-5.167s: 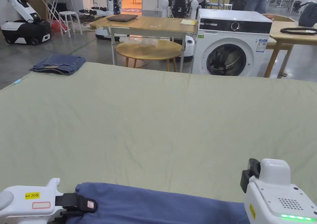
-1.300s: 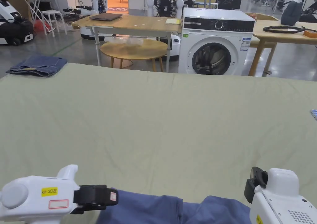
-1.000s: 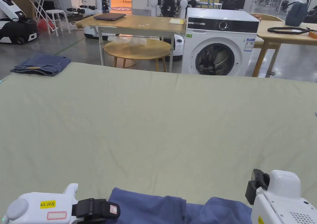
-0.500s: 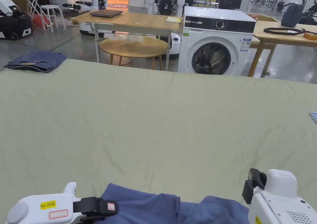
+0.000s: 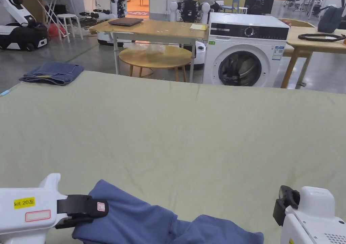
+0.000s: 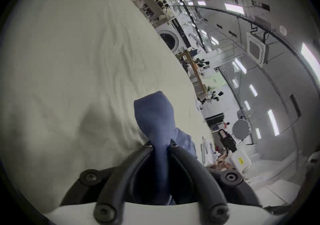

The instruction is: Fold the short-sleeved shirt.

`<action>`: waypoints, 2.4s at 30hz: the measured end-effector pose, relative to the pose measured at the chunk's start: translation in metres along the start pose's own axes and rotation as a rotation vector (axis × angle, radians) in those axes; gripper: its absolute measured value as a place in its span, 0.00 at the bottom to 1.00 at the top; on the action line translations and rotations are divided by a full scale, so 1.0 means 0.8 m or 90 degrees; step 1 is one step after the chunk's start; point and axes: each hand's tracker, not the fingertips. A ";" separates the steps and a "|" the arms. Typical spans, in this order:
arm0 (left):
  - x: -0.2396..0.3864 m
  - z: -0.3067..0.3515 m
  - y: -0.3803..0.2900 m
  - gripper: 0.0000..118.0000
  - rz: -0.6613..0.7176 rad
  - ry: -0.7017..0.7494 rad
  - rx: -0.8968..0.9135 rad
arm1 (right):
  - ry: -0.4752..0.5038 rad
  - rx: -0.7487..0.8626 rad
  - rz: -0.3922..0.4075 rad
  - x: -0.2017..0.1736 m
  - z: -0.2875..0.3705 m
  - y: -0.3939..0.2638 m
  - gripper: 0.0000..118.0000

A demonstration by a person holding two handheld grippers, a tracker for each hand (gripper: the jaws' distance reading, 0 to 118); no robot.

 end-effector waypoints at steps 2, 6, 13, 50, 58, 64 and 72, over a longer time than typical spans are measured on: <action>0.028 -0.002 0.002 0.03 -0.047 0.034 -0.012 | 0.002 0.001 -0.003 -0.002 -0.001 0.000 0.00; 0.069 -0.014 0.003 0.03 -0.062 0.035 -0.020 | 0.004 0.003 -0.008 -0.003 0.000 0.001 0.00; 0.145 -0.048 -0.012 0.03 -0.121 0.025 -0.050 | 0.006 0.004 -0.001 -0.001 0.004 0.002 0.00; 0.214 -0.255 -0.085 0.48 -0.119 -0.060 -0.201 | -0.049 -0.010 -0.030 0.060 0.027 -0.014 0.00; 0.168 -0.347 -0.143 0.08 0.027 -0.129 -0.297 | -0.053 -0.020 -0.046 0.064 0.026 -0.023 0.00; 0.169 -0.352 -0.168 0.00 -0.014 -0.082 -0.269 | -0.053 -0.019 -0.044 0.066 0.030 -0.025 0.00; 0.196 -0.289 -0.127 0.00 -0.090 -0.104 -0.179 | -0.049 -0.005 -0.042 0.061 0.027 -0.020 0.00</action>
